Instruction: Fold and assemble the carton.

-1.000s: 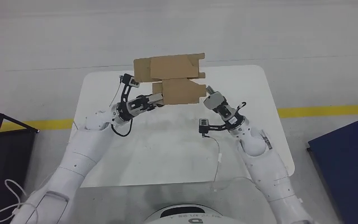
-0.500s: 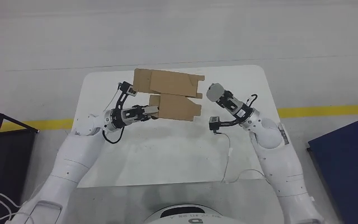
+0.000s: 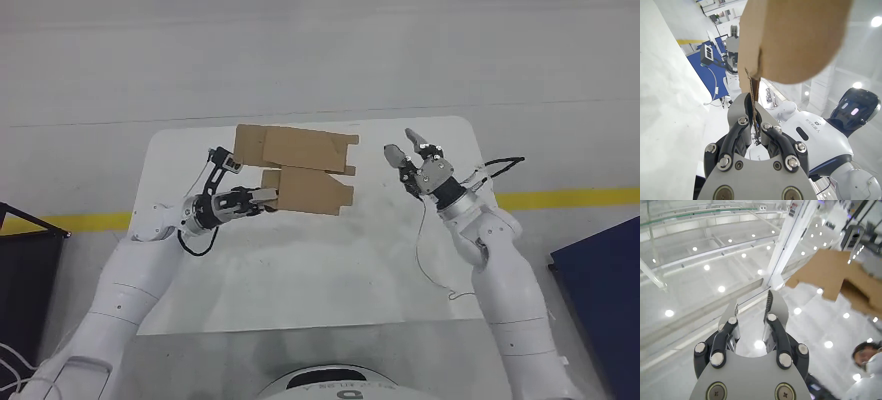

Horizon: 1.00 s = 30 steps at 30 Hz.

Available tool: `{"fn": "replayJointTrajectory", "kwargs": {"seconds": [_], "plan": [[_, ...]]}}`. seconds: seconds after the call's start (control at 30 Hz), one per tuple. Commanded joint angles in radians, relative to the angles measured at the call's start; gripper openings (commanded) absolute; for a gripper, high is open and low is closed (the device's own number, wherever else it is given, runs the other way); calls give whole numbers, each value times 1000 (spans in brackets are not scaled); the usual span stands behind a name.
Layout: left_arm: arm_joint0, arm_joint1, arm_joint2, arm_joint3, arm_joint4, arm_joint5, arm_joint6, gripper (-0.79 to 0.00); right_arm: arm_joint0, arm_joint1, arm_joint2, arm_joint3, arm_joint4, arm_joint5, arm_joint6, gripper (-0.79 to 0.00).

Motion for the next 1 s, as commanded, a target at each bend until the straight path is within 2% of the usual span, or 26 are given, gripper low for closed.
{"fn": "replayJointTrajectory", "kwargs": {"seconds": [0.0, 0.33, 0.4, 0.43, 0.47, 0.5, 0.57, 0.67, 0.7, 0.77, 0.8, 0.87, 0.93, 0.97], "plan": [[0, -2, -4, 2, 0, -2, 2, -785, 0, 0, 0, 0, -6, 2, 5, 0], [4, -7, -9, 11, -13, -4, 4, -785, 0, 0, -2, -4, -17, -1, 3, 0], [4, -7, -9, 11, -13, -4, 4, -785, 7, 11, -20, -54, -300, -87, 60, 0], [4, -7, -9, 11, -13, -4, 4, -785, 4, 21, -41, -60, -483, -128, 123, -18], [4, -7, -9, 11, -13, -4, 4, -785, 0, 25, -50, -43, -576, -173, 179, -68], [4, -7, -9, 11, -13, -4, 4, -785, 2, 28, -58, -25, -624, -210, 231, -160], [4, -7, -9, 11, -13, -4, 4, -785, 17, 31, -70, 7, -696, -273, 298, -240], [4, -7, -9, 11, -13, -4, 4, -785, 42, 36, -104, 25, -888, -368, 311, -299], [4, -7, -9, 11, -13, -4, 4, -785, 49, 37, -118, 32, -960, -393, 292, -283], [4, -7, -9, 11, -13, -4, 4, -785, 61, 36, -142, 44, -1004, -414, 284, -237], [4, -7, -9, 11, -13, -4, 4, -785, 67, 35, -145, 50, -998, -420, 288, -249], [4, -7, -9, 11, -13, -4, 4, -785, 77, 34, -146, 58, -976, -430, 314, -289], [4, -7, -9, 11, -13, -4, 4, -785, 83, 34, -146, 66, -967, -439, 336, -382], [4, -7, -9, 11, -13, -4, 4, -785, 84, 34, -148, 68, -965, -442, 345, -391]]}}
